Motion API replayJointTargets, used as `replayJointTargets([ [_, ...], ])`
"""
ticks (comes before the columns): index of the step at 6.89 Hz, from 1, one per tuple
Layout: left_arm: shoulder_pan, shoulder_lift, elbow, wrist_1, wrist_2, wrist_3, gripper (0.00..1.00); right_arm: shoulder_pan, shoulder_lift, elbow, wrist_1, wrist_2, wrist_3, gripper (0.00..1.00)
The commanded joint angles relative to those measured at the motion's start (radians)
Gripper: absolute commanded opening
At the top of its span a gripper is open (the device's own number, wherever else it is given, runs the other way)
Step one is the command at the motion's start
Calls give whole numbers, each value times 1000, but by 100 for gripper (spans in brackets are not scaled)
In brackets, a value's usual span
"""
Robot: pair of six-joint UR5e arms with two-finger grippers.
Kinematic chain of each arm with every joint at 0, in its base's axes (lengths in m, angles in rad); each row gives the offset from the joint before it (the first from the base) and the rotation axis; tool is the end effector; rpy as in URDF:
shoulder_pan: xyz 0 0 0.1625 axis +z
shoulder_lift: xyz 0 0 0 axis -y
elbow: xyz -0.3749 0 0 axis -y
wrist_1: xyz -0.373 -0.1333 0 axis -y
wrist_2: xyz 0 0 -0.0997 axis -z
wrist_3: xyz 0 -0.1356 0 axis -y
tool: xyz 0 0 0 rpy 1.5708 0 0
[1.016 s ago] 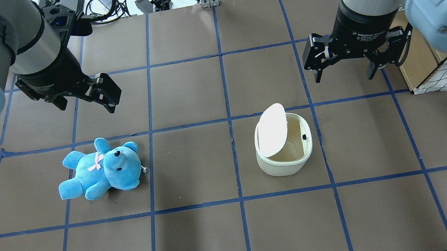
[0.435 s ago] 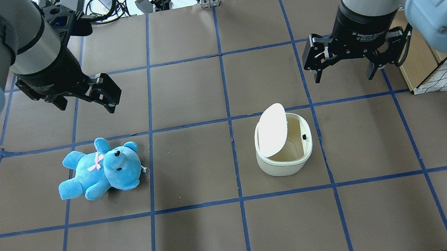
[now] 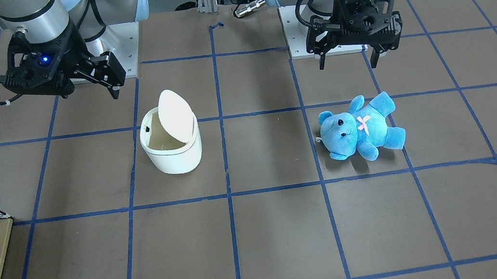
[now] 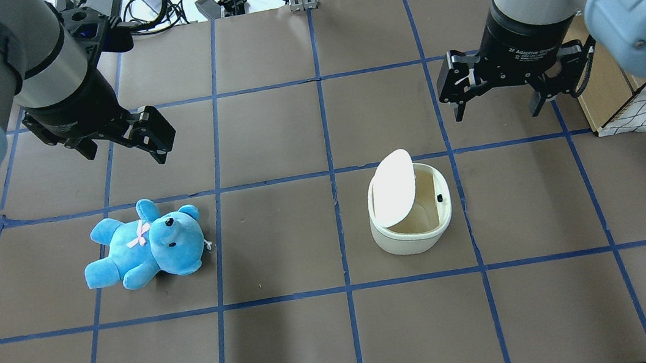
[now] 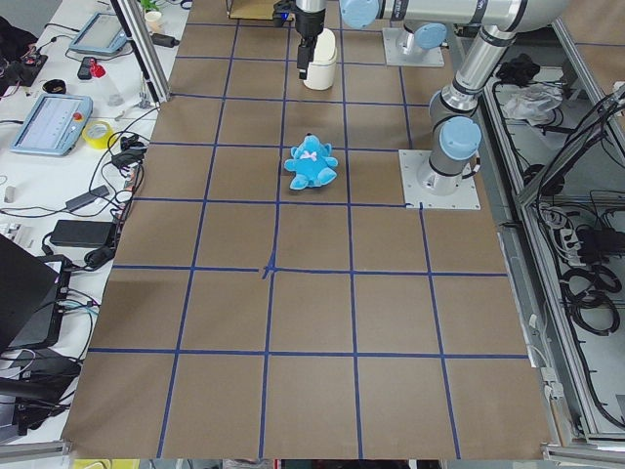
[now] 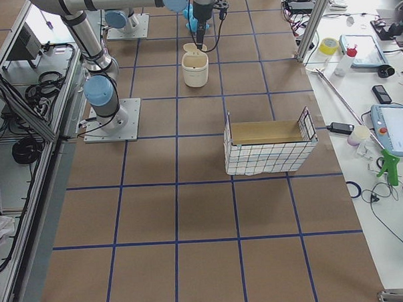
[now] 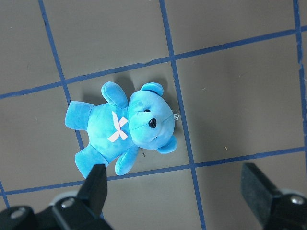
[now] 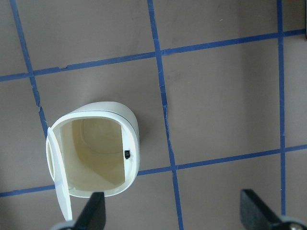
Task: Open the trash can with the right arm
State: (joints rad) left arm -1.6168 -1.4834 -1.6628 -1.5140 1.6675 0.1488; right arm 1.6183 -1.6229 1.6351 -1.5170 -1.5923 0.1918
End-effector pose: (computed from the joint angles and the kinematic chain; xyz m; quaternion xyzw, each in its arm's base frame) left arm -0.1406 -0.4409 0.4047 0.0958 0.9939 -0.0235 0.0496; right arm 0.1513 -0.4373 0.3905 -0.0717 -0.9968 -0.0315 0.0146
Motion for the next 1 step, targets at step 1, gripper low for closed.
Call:
replayJointTargets([
  [1,0,0,0,0,0,0,100,0,2,0,0,0,0,100],
])
